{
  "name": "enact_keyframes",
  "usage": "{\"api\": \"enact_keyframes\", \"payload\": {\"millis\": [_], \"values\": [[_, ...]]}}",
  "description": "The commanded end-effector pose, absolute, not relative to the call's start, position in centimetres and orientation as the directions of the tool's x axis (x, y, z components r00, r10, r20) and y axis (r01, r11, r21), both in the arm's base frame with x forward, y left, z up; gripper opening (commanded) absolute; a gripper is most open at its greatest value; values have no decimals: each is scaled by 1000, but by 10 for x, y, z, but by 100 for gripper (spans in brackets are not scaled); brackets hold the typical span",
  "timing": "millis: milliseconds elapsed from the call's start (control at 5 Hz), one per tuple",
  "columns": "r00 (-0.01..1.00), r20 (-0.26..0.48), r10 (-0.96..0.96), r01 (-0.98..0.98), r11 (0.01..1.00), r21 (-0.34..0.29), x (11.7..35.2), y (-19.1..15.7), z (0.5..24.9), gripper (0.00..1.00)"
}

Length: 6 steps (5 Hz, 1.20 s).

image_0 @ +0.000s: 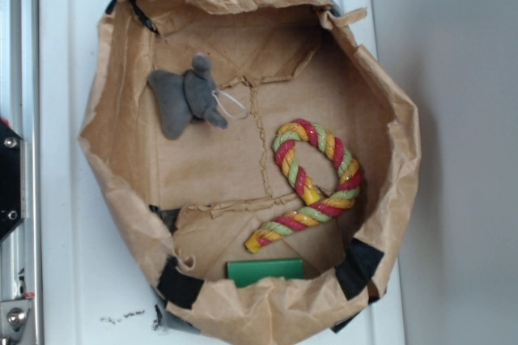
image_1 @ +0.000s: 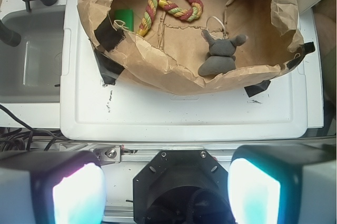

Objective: Grab the gray animal.

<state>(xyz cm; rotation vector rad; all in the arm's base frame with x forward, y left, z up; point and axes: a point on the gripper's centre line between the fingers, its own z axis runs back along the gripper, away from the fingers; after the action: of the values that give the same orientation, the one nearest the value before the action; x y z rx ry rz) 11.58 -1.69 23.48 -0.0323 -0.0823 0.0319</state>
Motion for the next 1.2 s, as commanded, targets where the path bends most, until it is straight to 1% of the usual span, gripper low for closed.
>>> {"api": "enact_keyframes", "payload": {"millis": [0, 200, 400, 600, 800, 1000], "values": [[996, 82, 33, -31, 999, -34, 116, -17, 235, 100], [994, 92, 58, -54, 998, -45, 160, -19, 226, 100], [992, 83, 93, -89, 995, -51, 207, -14, 213, 100], [989, 98, 107, -101, 993, -60, 247, -4, 198, 100], [988, 147, 41, -32, 997, -63, 277, 28, 168, 100], [988, 147, 41, -32, 997, -63, 277, 28, 168, 100]]}}
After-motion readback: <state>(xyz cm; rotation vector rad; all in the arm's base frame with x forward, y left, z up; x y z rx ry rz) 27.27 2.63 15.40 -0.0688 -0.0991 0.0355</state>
